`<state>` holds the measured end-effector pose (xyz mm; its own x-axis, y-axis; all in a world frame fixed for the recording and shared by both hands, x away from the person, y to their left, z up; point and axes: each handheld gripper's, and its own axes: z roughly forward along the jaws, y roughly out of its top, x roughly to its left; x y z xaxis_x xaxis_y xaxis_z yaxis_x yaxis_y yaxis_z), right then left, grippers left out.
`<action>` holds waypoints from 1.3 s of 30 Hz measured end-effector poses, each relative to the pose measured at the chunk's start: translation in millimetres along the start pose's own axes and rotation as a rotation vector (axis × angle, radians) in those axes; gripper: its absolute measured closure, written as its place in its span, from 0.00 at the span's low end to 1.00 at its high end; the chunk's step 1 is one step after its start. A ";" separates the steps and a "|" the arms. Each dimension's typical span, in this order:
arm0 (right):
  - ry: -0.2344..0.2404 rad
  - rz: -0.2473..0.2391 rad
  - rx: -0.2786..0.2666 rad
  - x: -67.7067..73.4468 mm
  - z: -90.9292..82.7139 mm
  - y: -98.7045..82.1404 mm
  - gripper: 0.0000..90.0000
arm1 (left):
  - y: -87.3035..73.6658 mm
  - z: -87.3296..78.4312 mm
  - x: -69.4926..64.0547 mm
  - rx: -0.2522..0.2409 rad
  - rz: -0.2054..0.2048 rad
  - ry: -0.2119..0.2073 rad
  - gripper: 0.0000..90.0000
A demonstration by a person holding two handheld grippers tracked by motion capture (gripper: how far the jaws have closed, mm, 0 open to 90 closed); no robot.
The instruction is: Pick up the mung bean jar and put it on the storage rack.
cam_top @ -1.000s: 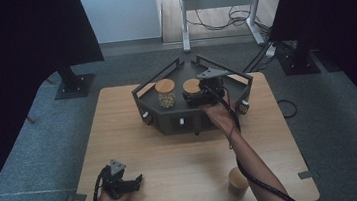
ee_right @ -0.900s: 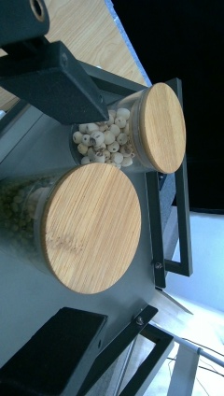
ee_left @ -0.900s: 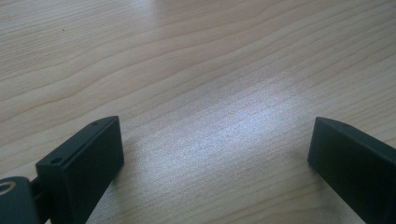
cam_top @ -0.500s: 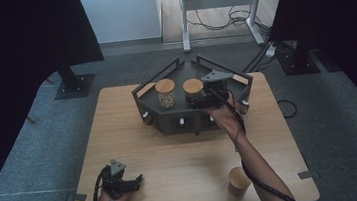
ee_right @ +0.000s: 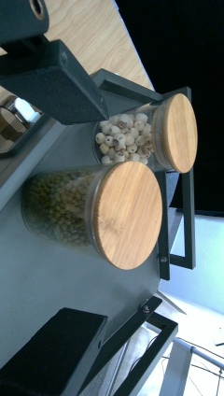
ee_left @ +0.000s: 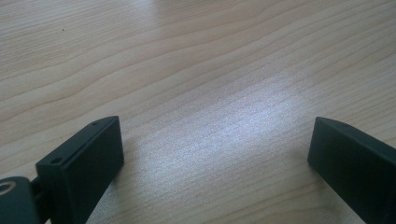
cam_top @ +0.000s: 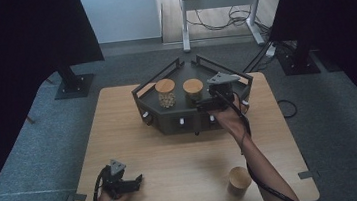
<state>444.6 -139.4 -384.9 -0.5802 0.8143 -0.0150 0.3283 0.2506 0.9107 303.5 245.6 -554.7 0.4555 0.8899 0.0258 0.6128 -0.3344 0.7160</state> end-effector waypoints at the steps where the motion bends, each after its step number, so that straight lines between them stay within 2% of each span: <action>1: 0.001 0.000 -0.001 0.1 -0.9 -0.6 0.04 | 0.0 0.0 0.0 0.000 0.000 0.000 0.04; 23: -0.007 -0.046 -0.027 3.2 -26.6 -7.1 0.05 | -0.4 -0.3 -0.6 -0.002 -0.001 -0.001 0.04; 39: -0.013 -0.055 -0.034 -1.4 -41.8 -13.7 0.05 | -0.3 -0.3 -0.6 -0.002 -0.002 -0.002 0.04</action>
<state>409.7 -165.8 -380.1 -0.5871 0.8064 -0.0708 0.2700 0.2775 0.9220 302.8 245.3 -554.8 0.4557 0.8898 0.0235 0.6124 -0.3326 0.7171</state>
